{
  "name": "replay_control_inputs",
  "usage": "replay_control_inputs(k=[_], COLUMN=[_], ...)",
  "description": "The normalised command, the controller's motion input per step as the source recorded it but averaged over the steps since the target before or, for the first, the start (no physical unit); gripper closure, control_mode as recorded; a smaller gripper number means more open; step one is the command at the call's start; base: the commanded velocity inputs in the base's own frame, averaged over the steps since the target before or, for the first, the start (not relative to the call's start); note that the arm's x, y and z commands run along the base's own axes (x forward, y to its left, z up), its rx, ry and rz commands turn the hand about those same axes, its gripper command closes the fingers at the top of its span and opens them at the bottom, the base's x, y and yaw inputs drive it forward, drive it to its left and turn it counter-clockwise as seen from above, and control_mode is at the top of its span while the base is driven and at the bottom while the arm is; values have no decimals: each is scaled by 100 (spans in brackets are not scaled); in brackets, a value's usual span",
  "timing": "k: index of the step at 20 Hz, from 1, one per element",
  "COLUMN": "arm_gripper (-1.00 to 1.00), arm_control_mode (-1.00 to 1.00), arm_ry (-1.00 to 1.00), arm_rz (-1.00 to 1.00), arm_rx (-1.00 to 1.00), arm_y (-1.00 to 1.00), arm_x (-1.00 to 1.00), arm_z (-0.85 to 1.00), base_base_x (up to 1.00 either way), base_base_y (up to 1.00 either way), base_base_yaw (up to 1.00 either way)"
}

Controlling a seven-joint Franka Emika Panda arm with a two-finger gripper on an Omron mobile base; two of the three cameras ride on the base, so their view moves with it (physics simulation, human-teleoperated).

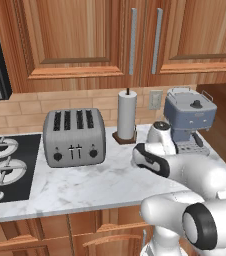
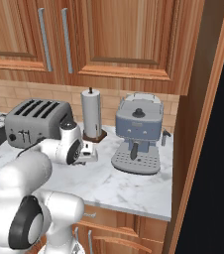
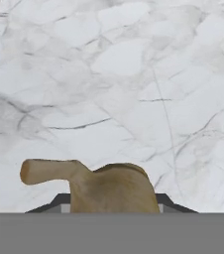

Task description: Open the fridge, remove the apple, garlic, and steak, and place them on any counter.

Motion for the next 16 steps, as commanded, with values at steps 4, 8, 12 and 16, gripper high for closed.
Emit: replay_control_inputs(k=[4,8,12,16], arm_gripper=[100,100,100,100], arm_control_mode=[-100,-100,-100,-100], arm_ry=[0,0,0,2], arm_rz=[0,0,0,0], arm_rx=[0,0,0,0], arm_y=[0,0,0,0], arm_x=[23,19,20,12], arm_z=[-41,-42,-35,-17], base_base_x=[0,0,0,0], base_base_y=[0,0,0,0], base_base_yaw=[0,0,0,0])
